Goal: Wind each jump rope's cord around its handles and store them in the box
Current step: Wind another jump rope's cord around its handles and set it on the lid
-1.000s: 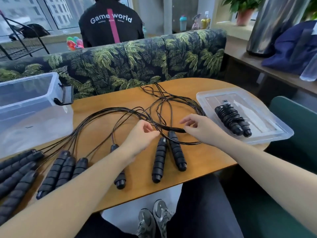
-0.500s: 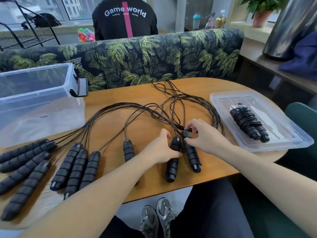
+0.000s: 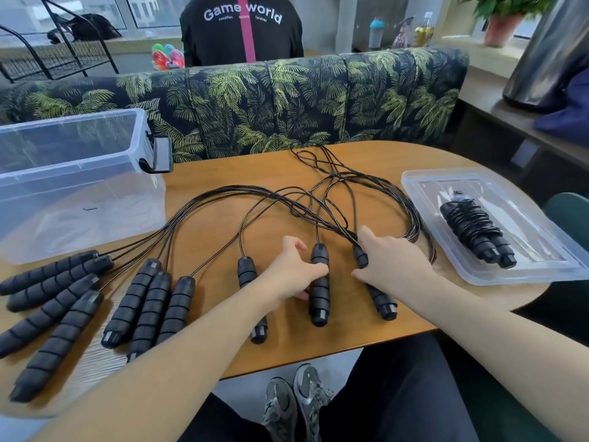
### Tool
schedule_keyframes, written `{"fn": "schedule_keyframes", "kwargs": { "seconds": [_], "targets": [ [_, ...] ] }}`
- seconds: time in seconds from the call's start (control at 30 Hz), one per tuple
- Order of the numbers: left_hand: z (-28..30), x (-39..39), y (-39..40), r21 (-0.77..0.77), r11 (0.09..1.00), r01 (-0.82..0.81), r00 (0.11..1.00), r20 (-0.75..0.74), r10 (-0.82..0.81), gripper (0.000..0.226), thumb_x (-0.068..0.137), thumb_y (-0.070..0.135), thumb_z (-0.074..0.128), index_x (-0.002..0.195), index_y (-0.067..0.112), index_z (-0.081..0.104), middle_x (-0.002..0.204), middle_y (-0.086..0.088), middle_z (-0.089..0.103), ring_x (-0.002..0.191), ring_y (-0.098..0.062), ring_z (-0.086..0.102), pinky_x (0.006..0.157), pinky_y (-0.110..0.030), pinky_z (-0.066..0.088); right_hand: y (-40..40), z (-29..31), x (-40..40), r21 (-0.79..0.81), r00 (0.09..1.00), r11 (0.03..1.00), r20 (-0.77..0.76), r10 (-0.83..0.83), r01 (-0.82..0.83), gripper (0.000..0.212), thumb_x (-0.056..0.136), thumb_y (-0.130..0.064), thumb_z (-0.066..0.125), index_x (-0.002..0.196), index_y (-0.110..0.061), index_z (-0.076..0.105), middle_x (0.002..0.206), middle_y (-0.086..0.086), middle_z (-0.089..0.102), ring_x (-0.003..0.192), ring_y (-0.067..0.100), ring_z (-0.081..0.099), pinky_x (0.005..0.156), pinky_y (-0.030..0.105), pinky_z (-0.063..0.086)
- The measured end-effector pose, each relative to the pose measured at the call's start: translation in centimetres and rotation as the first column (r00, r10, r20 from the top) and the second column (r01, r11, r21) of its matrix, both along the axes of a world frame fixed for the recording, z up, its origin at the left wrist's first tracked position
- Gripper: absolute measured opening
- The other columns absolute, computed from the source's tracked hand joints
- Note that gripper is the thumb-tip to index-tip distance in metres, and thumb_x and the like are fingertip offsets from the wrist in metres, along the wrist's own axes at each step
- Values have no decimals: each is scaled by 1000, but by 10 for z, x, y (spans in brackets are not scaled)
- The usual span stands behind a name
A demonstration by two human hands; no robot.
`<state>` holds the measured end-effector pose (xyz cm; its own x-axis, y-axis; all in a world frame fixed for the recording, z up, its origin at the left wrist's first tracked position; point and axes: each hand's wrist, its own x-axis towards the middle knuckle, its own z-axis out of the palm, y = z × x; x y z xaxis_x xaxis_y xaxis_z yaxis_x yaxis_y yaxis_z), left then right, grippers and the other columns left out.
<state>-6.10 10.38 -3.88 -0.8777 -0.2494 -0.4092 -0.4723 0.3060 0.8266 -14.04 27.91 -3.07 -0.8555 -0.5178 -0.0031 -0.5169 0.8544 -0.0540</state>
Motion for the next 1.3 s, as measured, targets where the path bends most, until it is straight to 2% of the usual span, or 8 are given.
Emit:
{"fn": "schedule_keyframes", "kwargs": {
  "seconds": [0.13,0.43,0.67,0.8,0.93,1.07,1.17,1.3],
  "targets": [
    [3,1,8,278,958,-69,998,34,62,57,94,16,67,139,21,33,110,-10,62,89,-19,64,68,-30,60,7,0,-7,-259,950,954,306,-66,149,45,81,-39,76,92,-20,38,80,1,60,65,16,54,55,29,43],
    [13,16,6,627,765,-148,984,15,178,45,85,17,52,129,9,57,110,-16,60,102,-33,57,99,-52,52,-13,-4,21,-767,789,512,563,246,388,38,84,-25,79,80,-20,41,75,-3,59,69,15,56,73,35,52],
    [17,41,-10,729,668,-151,986,63,154,43,96,20,63,137,14,53,123,-23,70,105,-42,71,80,-55,61,-28,-3,43,-769,781,608,497,377,196,24,94,-29,69,97,-18,47,82,-2,70,73,10,62,71,27,53],
    [28,57,-27,596,798,-88,994,3,108,33,97,13,60,129,16,52,113,-15,74,75,-26,68,63,-36,56,-25,-4,33,-763,852,642,383,357,74,33,95,-21,66,113,-35,42,107,-7,70,88,11,65,80,32,54],
    [43,68,-43,132,983,127,991,-64,-119,24,95,11,64,118,9,58,96,-11,68,73,-17,65,73,-41,57,-30,0,16,-653,911,742,197,362,-154,78,92,-13,66,150,-45,24,150,-22,32,97,1,62,79,30,59],
    [55,77,-58,-288,889,356,920,-59,-387,41,91,15,68,128,28,54,109,0,68,95,-12,66,93,-39,53,-44,4,3,-515,879,806,188,439,-292,72,94,-23,68,151,-47,30,159,-24,22,99,8,62,88,30,54],
    [55,85,-68,-277,867,415,872,-152,-466,68,90,16,72,140,47,39,128,8,59,113,-11,60,98,-25,50,-51,-3,-4,-386,905,849,72,419,-362,34,100,-38,55,134,-32,58,152,-12,44,117,20,53,99,41,46],
    [44,86,-71,-209,967,149,906,-363,-218,71,88,14,75,136,52,40,124,9,57,106,-11,61,84,-14,48,-53,-6,5,-406,913,821,-247,326,-402,52,104,-50,24,97,-20,66,101,-6,68,105,18,52,87,33,34]
  ]
}}
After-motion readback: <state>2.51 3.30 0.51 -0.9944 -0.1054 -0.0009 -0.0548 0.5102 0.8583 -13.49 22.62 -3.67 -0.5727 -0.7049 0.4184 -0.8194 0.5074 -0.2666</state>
